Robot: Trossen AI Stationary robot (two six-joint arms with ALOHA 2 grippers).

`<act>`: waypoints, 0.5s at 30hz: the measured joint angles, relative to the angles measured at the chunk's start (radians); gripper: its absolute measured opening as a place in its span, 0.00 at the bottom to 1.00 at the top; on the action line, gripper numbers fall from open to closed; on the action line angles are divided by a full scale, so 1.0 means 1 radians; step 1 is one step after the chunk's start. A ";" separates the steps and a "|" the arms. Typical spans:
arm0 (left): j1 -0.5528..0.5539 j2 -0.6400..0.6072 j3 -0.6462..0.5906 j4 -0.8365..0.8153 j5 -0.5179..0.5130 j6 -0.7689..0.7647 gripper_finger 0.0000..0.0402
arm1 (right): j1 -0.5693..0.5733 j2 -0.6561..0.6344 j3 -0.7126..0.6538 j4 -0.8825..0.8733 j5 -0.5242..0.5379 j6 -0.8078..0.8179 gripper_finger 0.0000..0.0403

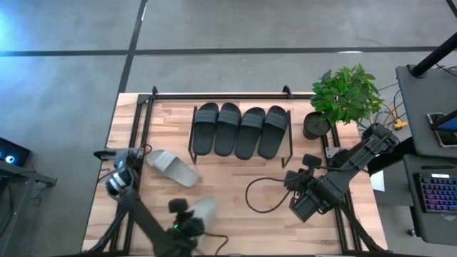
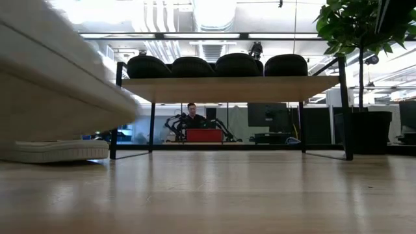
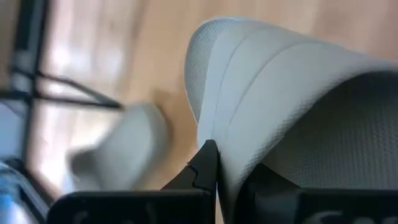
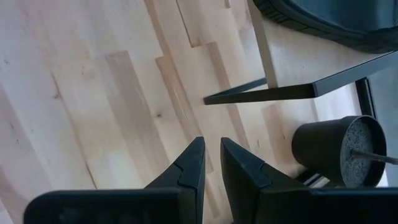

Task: Pick and place slides into the shelf
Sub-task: Move the gray slipper to the center of the table

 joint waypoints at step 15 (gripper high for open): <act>0.328 -0.005 -0.155 0.126 -0.226 0.236 0.00 | -0.002 0.000 -0.008 0.000 0.010 -0.002 0.11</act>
